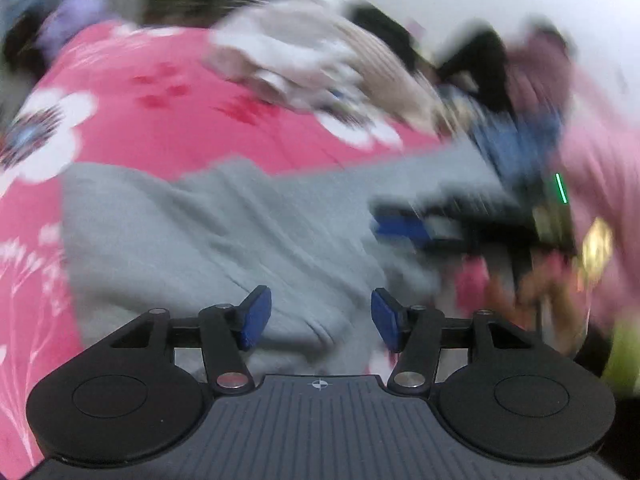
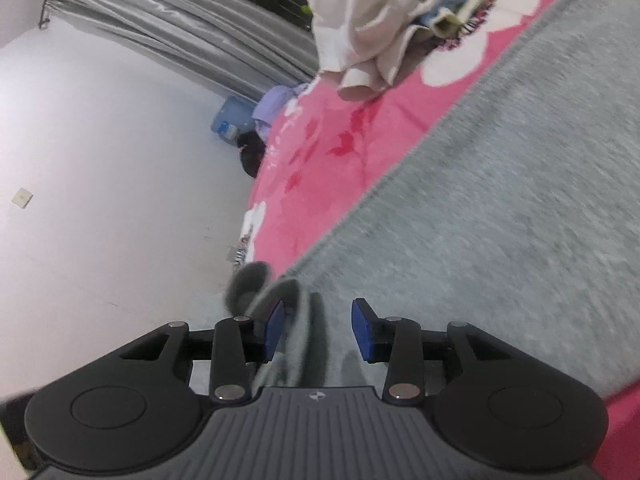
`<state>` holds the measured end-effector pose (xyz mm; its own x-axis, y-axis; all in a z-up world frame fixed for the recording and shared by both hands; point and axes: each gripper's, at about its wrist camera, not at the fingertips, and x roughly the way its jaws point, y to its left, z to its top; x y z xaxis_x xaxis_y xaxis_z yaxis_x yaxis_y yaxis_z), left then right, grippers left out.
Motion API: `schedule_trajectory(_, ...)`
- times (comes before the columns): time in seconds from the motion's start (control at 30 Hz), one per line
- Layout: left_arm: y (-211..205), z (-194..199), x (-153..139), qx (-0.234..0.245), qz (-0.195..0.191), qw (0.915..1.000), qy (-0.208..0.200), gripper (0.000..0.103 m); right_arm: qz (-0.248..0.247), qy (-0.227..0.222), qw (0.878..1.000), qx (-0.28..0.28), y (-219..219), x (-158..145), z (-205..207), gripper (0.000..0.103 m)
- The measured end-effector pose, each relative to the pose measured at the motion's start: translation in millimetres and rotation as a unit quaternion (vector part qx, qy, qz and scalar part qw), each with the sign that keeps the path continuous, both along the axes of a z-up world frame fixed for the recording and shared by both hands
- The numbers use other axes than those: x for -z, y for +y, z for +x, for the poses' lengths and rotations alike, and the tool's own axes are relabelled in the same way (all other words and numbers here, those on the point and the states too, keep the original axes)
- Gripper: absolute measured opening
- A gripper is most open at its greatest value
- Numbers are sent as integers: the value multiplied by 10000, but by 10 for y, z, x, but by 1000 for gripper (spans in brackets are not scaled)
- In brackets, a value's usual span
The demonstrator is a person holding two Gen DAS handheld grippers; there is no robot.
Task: Fold clothes
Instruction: 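Lift the sweatpants end with the left gripper toward the right gripper, then grasp the sweatpants end with the right gripper while the left gripper holds it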
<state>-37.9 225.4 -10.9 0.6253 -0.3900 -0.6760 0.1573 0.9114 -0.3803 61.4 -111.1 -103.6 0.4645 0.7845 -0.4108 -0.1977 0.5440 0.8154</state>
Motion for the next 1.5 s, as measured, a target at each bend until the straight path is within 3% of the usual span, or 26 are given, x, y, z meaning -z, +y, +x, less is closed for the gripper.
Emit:
schedule_trajectory(0.1, 51, 356, -14, -478, 68, 9986, 227, 57, 20, -10, 10000, -63, 89, -50, -4, 43)
schedule_trajectory(0.3, -298, 1014, -29, -707, 751, 9891, 1053, 59, -214, 76, 9997, -134, 268, -24, -53, 43)
schedule_trajectory(0.4, -374, 1228, -32, -839, 1117, 9808, 1360, 59, -206, 88, 9996, -166, 320, 1, -74, 43)
schedule_trajectory(0.57, -468, 1594, 102, -1068, 1759, 9589, 1955, 59, -188, 29, 9996, -229, 364, 23, -89, 43)
schedule_trajectory(0.67, -470, 1731, 247, -1178, 1842, 9468, 2360, 58, -140, 16, 9997, -219, 346, 44, -86, 43)
schedule_trajectory(0.77, -483, 1780, 308, -1264, 1883, 9423, 2460, 58, -83, 37, 9998, -196, 308, 77, -74, 43)
schedule_trajectory(0.87, -502, 1768, 307, -1255, 1960, 9425, 2398, 53, -44, 84, 9998, -176, 275, 115, -59, 43)
schedule_trajectory(1.1, -379, 1612, 152, -1241, 1614, 9552, 2149, 45, -41, 94, 9996, -253, 294, 120, -54, 43)
schedule_trajectory(1.13, -361, 1589, 130, -1238, 1564, 9568, 2113, 40, -58, 95, 9996, -271, 312, 118, -51, 43)
schedule_trajectory(1.17, -344, 1567, 108, -1236, 1515, 9584, 2077, 28, -98, 97, 9995, -290, 334, 115, -48, 43)
schedule_trajectory(1.27, -291, 1500, 41, -1229, 1365, 9631, 1969, 16, -284, 104, 9989, -355, 414, 106, -39, 42)
schedule_trajectory(1.43, -172, 1317, -127, -1187, 1035, 9692, 1893, 11, -448, 69, 9979, -465, 523, 86, 0, 38)
schedule_trajectory(1.5, -113, 1219, -214, -1159, 876, 9710, 1897, 10, -547, 12, 9971, -522, 585, 84, 32, 30)
